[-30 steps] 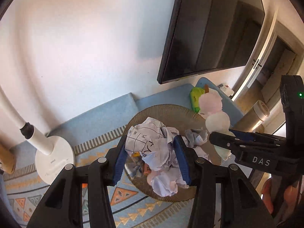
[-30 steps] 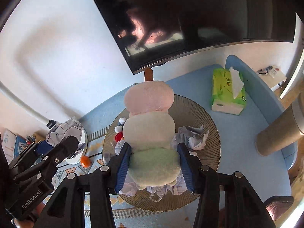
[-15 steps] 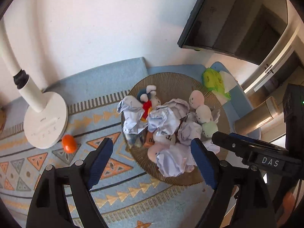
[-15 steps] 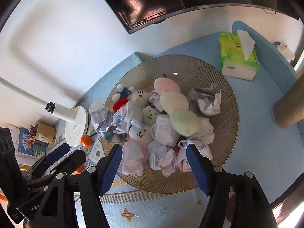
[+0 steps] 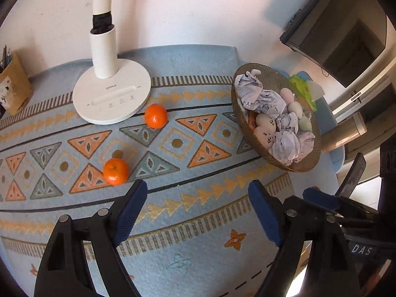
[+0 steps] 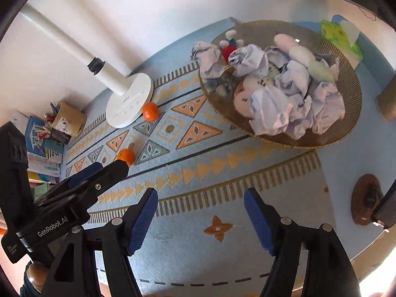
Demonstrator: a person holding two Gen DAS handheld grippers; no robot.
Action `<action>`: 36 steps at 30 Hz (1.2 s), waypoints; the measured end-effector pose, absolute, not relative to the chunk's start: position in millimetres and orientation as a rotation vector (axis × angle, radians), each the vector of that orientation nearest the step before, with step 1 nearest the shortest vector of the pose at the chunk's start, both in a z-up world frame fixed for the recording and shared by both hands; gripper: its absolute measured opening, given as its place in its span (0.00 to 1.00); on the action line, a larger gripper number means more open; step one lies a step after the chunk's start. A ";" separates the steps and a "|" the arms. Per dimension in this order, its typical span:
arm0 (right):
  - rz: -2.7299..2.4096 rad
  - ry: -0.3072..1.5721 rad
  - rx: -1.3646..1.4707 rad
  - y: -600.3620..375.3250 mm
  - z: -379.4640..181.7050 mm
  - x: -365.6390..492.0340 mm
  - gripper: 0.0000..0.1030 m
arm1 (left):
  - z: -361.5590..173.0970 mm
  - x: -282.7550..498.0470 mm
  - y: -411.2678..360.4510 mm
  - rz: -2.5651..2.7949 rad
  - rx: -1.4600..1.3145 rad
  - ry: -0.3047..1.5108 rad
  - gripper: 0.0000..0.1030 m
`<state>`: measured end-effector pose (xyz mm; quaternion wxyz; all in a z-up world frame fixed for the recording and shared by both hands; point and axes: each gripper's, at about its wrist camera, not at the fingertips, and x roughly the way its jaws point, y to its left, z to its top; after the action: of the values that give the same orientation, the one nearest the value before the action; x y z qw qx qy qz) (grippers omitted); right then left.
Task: Organize objects
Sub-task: 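Move both tools back over the rug toward the two oranges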
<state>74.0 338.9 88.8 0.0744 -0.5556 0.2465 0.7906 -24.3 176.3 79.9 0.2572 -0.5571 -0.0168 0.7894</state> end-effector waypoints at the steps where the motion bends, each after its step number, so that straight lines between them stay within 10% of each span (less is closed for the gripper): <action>1: 2.369 0.733 -1.680 330.2 85.4 75.1 0.69 | 77.7 -22.9 169.2 2.133 -1.520 -0.058 0.80; 36: 2.221 0.760 -1.778 260.7 47.5 29.7 0.69 | 40.0 -55.1 66.6 2.004 -1.591 -0.178 0.92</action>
<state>29.6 260.7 47.5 0.0985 -0.6008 0.2569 0.7506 -55.1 66.6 40.0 0.2843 -0.5946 -0.0667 0.7492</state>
